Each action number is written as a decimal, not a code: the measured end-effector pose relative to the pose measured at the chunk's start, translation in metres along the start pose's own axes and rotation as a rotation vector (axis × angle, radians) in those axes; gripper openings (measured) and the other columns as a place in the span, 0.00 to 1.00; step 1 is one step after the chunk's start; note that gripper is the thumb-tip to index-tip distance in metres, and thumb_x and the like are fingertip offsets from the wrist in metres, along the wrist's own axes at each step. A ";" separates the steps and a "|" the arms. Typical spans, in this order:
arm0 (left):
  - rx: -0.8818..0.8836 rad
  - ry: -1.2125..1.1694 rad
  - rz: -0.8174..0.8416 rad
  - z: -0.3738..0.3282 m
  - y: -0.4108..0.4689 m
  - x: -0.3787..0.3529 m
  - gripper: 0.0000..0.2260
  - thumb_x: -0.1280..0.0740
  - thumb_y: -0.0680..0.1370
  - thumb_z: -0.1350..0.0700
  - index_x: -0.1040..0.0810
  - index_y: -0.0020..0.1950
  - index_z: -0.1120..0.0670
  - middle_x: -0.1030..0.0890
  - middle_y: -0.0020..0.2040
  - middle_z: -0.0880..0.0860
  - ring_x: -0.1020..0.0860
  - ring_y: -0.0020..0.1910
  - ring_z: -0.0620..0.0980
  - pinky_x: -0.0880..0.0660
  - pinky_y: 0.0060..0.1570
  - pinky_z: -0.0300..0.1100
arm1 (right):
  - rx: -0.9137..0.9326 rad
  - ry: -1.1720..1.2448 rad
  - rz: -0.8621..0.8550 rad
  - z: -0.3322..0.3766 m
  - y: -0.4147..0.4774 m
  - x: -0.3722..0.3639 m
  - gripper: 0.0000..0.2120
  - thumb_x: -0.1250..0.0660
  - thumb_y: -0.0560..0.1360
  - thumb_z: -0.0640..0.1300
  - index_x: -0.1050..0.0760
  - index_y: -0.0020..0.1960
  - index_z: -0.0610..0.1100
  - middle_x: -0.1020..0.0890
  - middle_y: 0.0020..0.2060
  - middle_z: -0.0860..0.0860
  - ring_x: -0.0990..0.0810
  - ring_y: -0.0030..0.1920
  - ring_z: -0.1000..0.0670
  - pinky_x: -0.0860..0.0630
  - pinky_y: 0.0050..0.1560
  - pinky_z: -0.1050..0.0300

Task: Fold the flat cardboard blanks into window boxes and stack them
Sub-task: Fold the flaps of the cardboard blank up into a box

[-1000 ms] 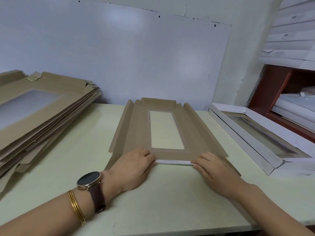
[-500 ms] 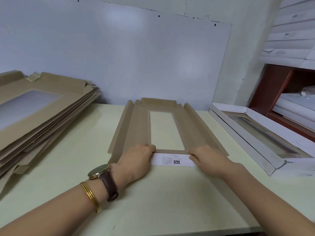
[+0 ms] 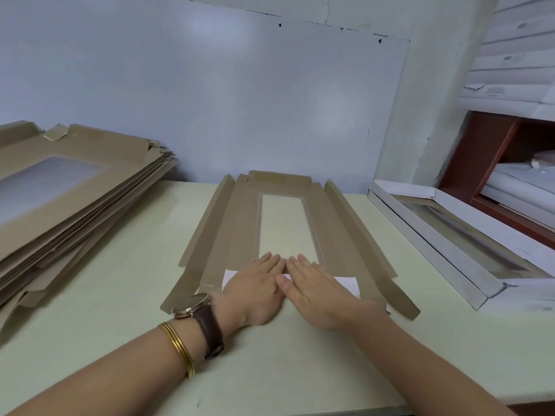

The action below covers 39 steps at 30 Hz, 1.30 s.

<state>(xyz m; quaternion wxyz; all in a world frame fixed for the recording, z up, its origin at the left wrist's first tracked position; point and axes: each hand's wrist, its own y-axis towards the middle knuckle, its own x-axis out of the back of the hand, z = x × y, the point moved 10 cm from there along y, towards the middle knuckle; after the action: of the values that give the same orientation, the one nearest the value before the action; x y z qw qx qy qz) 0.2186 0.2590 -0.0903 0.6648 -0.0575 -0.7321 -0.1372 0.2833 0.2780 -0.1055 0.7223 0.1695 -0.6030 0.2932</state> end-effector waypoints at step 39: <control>0.360 -0.060 0.232 0.061 -0.020 -0.016 0.31 0.59 0.83 0.42 0.60 0.78 0.60 0.60 0.79 0.56 0.61 0.78 0.51 0.60 0.76 0.45 | -0.237 -0.104 0.101 -0.135 -0.009 0.018 0.36 0.58 0.80 0.65 0.61 0.79 0.47 0.60 0.78 0.55 0.62 0.77 0.57 0.58 0.77 0.53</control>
<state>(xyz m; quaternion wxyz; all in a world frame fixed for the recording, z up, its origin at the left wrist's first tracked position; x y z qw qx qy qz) 0.1568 0.2585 -0.1134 0.6535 -0.0256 -0.7528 0.0747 0.3949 0.3561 -0.1160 0.6894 0.0675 -0.6777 0.2468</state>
